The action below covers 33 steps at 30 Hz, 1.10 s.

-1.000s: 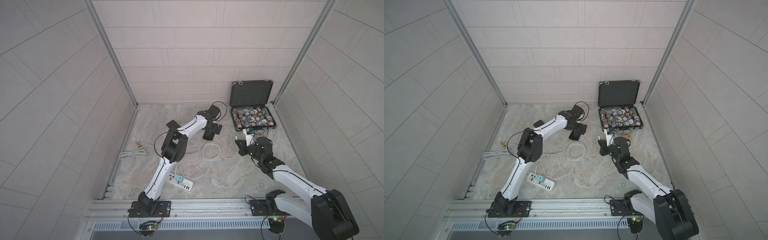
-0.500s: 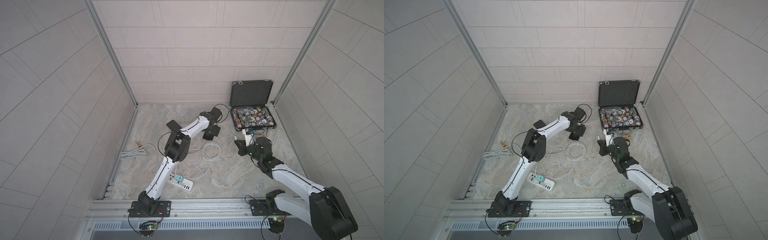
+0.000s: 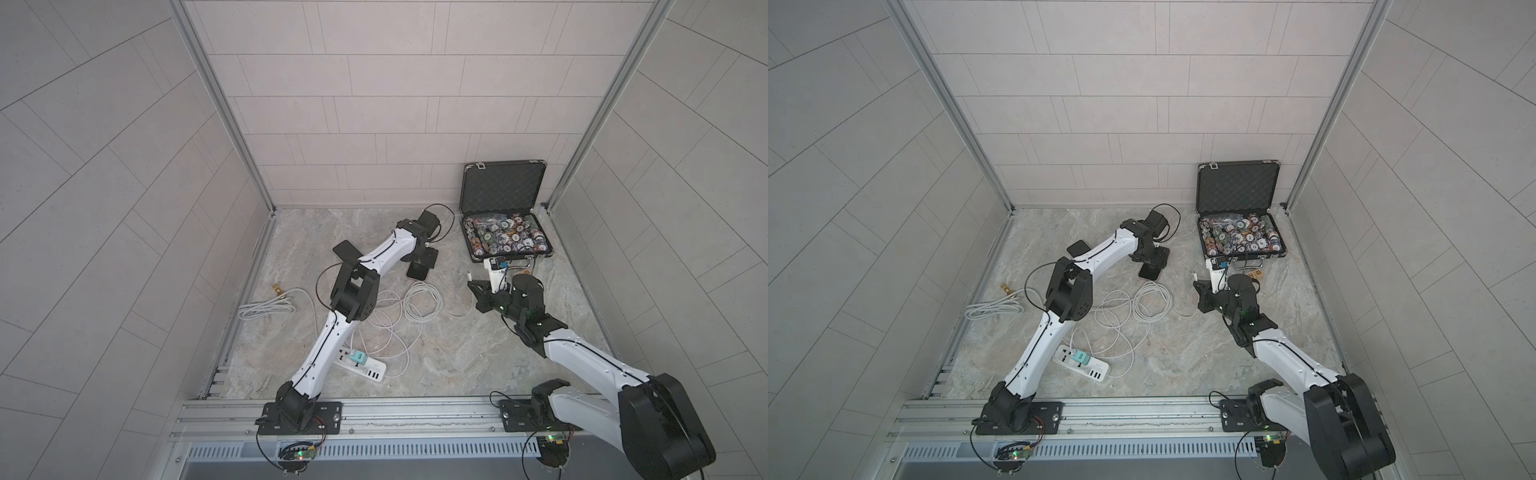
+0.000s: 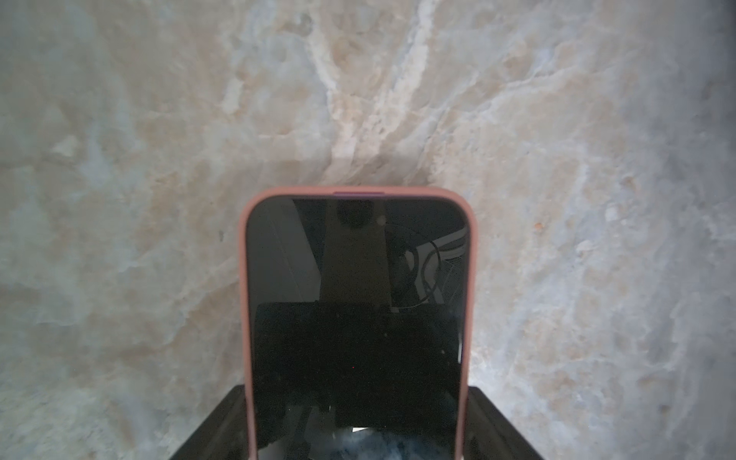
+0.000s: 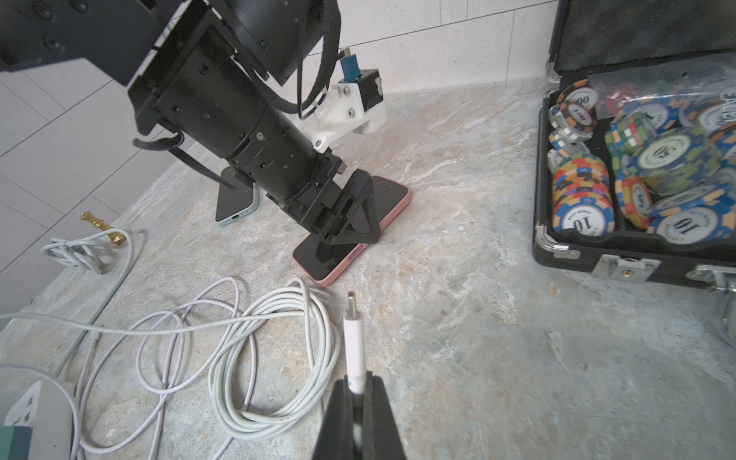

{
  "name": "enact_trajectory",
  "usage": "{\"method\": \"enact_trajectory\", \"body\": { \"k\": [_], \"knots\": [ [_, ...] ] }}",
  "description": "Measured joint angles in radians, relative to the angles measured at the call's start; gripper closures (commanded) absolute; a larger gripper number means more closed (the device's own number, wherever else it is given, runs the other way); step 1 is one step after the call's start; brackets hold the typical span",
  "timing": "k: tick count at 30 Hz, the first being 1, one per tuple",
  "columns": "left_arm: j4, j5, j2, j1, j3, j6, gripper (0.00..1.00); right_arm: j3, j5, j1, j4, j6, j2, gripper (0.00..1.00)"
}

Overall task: Plug the charging cable into the phone
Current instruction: Pick up the phone at the center of the board.

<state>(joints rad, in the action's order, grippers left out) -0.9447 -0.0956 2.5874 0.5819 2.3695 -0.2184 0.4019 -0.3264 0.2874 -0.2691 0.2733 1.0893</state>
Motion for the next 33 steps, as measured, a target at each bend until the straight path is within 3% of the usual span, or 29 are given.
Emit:
{"method": "enact_trajectory", "body": {
  "k": [7, 13, 17, 23, 33],
  "knots": [
    [-0.032, 0.152, -0.072, -0.09, -0.029, -0.189, 0.34, 0.071, -0.068, 0.038, 0.015, 0.0, 0.139, 1.0],
    [0.152, 0.373, -0.386, -0.175, -0.352, -0.446, 0.35, 0.201, -0.081, 0.132, 0.013, 0.008, 0.262, 1.0],
    [0.278, 0.449, -0.512, -0.18, -0.455, -0.551, 0.34, 0.268, -0.071, 0.203, 0.014, 0.003, 0.308, 1.0],
    [0.421, 0.535, -0.557, -0.175, -0.562, -0.663, 0.35, 0.286, -0.055, 0.248, -0.031, 0.035, 0.333, 1.0],
    [0.457, 0.54, -0.552, -0.174, -0.623, -0.708, 0.36, 0.344, -0.009, 0.269, -0.053, 0.098, 0.386, 1.0]
  ]
}}
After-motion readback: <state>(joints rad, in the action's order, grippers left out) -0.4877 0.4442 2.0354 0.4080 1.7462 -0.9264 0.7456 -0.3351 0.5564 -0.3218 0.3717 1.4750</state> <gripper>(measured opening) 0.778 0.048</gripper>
